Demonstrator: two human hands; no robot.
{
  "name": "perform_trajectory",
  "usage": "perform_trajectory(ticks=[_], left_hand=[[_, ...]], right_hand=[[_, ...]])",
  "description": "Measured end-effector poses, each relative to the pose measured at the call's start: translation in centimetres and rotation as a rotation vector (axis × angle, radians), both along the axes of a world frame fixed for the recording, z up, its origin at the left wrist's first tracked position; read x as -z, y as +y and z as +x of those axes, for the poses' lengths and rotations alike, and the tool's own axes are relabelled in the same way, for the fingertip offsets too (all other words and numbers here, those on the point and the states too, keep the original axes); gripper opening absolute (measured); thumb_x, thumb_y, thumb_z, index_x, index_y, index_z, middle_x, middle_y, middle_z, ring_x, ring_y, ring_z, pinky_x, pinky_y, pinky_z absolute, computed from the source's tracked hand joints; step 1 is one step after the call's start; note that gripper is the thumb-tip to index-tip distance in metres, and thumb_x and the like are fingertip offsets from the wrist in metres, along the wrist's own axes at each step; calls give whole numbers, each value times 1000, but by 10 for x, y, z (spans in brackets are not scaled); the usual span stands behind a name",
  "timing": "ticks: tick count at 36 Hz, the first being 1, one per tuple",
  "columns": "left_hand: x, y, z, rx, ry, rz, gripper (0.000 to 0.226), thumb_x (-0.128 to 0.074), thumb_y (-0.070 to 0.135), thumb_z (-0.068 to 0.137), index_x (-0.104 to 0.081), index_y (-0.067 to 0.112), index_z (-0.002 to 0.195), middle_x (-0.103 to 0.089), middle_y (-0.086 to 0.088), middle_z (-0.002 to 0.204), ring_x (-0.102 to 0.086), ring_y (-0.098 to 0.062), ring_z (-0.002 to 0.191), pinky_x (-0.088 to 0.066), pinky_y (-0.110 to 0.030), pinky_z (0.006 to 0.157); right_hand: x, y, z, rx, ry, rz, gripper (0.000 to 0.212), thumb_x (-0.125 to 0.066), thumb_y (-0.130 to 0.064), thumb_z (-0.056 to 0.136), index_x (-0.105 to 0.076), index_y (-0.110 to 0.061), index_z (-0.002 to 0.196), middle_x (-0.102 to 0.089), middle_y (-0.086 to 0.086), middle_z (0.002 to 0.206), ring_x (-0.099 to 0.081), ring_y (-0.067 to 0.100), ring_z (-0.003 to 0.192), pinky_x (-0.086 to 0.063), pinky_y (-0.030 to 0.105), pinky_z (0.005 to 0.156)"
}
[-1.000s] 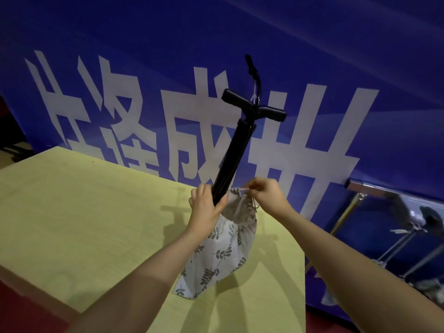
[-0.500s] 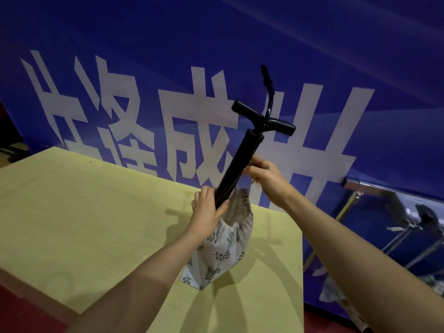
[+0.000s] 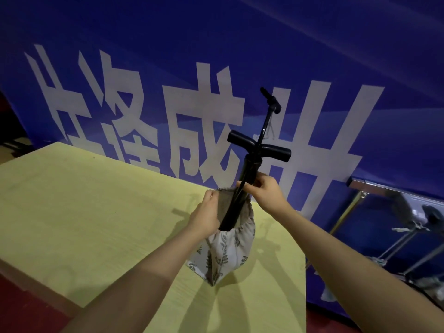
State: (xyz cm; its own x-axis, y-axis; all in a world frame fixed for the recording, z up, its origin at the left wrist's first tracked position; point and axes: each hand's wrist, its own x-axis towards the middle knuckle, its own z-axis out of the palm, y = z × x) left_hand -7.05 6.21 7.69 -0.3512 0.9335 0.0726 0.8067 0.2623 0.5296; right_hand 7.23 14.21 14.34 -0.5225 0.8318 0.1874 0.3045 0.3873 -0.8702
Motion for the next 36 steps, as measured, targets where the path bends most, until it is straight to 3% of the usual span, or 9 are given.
perform_trajectory(ticks=[3, 8, 10, 14, 18, 24, 30, 34, 36], left_hand=[[-18, 1, -2, -81, -166, 168, 59, -46, -13, 85, -40, 8, 140, -40, -5, 136, -47, -22, 122, -39, -22, 96], [-53, 2, -2, -169, -284, 378, 39, -45, -15, 84, -46, 4, 118, -45, -11, 124, -46, -15, 96, -34, 1, 67], [-61, -1, 0, -162, -266, 443, 43, -43, -15, 85, -38, 7, 121, -39, -11, 127, -44, -13, 91, -39, -5, 66], [-62, -5, 6, -30, -103, 444, 79, -42, -15, 84, -17, 35, 140, -23, -4, 135, -55, -26, 72, -53, -44, 61], [-66, -4, 13, 38, 120, 295, 104, -45, -17, 79, -3, 54, 142, -6, 2, 144, -44, -19, 55, -45, -31, 48], [-61, 1, 13, 76, 173, 182, 108, -46, -20, 76, -3, 51, 145, 11, 4, 156, -47, -17, 70, -41, -25, 52], [-62, 6, 15, 98, 255, 152, 108, -45, -16, 77, 6, 52, 144, -5, 1, 155, -45, -21, 84, -35, -26, 48], [-60, 9, 16, 90, 257, 153, 112, -46, -17, 76, 11, 54, 142, -8, -2, 152, -42, -20, 77, -27, -23, 45], [-58, 11, 16, 87, 258, 169, 111, -45, -17, 77, 10, 54, 142, -9, -2, 150, -46, -25, 90, -34, -25, 49]], right_hand=[[13, 4, 1, 46, -90, 50, 22, -68, -36, 85, -58, -18, 94, -47, -12, 77, -49, 13, 71, -38, 28, 63], [25, 4, -2, 123, -164, 98, 33, -69, -36, 82, -64, -8, 99, -56, -6, 83, -58, 15, 75, -44, 29, 60], [28, 3, -4, 128, -193, 117, 27, -70, -37, 81, -63, -12, 88, -56, -2, 81, -58, 18, 72, -43, 28, 56], [37, 1, -7, 137, -288, 172, 24, -69, -38, 81, -52, -25, 70, -57, 2, 82, -55, 20, 70, -36, 28, 51], [44, -4, -10, 128, -393, 224, 30, -65, -44, 80, -70, -17, 93, -64, 5, 99, -63, 24, 81, -52, 37, 66], [48, -5, -5, 72, -468, 279, 32, -62, -42, 84, -70, -18, 103, -64, 6, 104, -64, 23, 88, -52, 41, 78], [47, -1, 8, 9, -416, 177, 28, -63, -38, 84, -66, -20, 104, -59, -1, 96, -59, 22, 92, -47, 42, 84], [43, 4, 23, 21, -290, 62, 36, -56, -18, 81, -57, -18, 117, -65, -1, 94, -63, 20, 91, -50, 48, 88], [36, 9, 28, 87, -264, 101, 38, -53, -5, 84, -55, -15, 120, -58, -3, 95, -59, 15, 86, -53, 42, 82]])
